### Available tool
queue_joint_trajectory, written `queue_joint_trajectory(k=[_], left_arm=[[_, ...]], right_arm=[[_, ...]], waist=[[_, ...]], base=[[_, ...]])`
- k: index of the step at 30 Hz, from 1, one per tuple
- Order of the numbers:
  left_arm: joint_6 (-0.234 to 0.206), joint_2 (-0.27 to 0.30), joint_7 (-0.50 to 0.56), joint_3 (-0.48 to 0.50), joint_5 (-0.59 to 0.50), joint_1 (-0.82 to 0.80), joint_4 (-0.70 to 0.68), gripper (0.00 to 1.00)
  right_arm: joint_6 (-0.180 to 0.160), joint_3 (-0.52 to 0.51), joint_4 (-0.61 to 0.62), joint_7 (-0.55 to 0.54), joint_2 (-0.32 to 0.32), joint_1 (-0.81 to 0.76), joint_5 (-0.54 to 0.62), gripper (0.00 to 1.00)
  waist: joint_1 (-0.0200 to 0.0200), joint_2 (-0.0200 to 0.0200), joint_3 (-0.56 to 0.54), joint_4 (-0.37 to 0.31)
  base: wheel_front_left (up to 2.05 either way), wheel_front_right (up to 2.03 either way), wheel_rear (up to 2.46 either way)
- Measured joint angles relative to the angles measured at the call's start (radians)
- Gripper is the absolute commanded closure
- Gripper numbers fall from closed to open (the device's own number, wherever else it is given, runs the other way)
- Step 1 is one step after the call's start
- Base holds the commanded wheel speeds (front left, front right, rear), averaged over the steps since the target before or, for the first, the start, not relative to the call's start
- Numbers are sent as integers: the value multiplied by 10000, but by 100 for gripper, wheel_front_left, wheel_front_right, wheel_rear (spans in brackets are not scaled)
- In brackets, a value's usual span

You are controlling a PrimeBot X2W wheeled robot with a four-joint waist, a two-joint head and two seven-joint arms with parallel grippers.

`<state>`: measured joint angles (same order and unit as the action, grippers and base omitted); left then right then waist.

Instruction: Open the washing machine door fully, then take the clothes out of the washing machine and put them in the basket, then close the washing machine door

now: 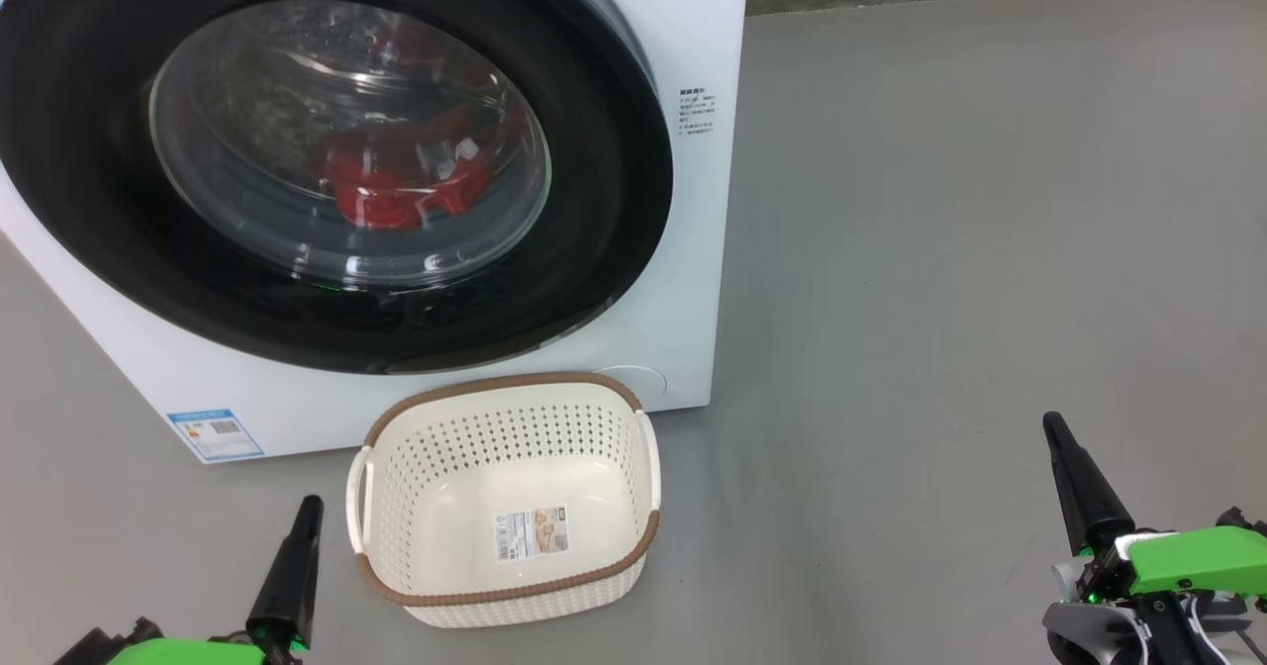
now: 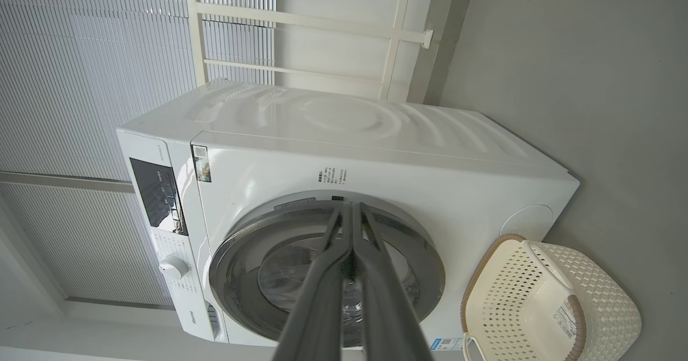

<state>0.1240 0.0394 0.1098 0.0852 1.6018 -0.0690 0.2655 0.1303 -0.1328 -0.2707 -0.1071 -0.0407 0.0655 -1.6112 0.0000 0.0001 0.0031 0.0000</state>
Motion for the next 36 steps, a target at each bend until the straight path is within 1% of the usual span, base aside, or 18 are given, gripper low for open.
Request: queue_joint_trajectory(k=[4, 5, 11, 17, 23, 31, 32, 36], left_arm=[[0, 0, 0, 0, 0, 0, 0, 100], [-2, -2, 0, 0, -2, 6, 17, 0], [-13, -174, -4, -75, -2, 472, 606, 0], [-15, -182, -153, -182, -31, 486, 621, 0], [-15, -159, -339, -324, -313, 483, 610, 0], [-15, -142, -570, -364, -1212, 476, 539, 0], [-15, -142, -570, -364, -1212, 476, 539, 0], [-15, -144, -692, -345, -1770, 473, 420, 0]], right_arm=[[0, 0, 0, 0, 0, 0, 0, 100], [0, 4, -21, 2, 6, -6, 0, 0], [-2, 115, -675, 13, 238, -520, -2, 0], [0, 249, -673, 153, 236, -559, 27, 0], [0, 529, -662, 347, 205, -535, 173, 0], [0, 644, -554, 562, 161, -406, 1279, 0], [0, 644, -554, 562, 161, -406, 1279, 0], [0, 788, -518, 694, 165, -405, 1824, 0]], waist=[[0, 0, 0, 0], [0, 0, 0, 0], [0, 0, 17, 1], [5, 0, -4, 4], [2, 0, 28, 3], [2, 0, 65, 3], [2, 0, 65, 3], [2, 0, 74, 2]], base=[[0, 0, 0], [0, 0, 0], [0, 0, 0], [0, 0, 0], [0, 0, 0], [0, 0, 0], [0, 0, 0], [0, 0, 0]])
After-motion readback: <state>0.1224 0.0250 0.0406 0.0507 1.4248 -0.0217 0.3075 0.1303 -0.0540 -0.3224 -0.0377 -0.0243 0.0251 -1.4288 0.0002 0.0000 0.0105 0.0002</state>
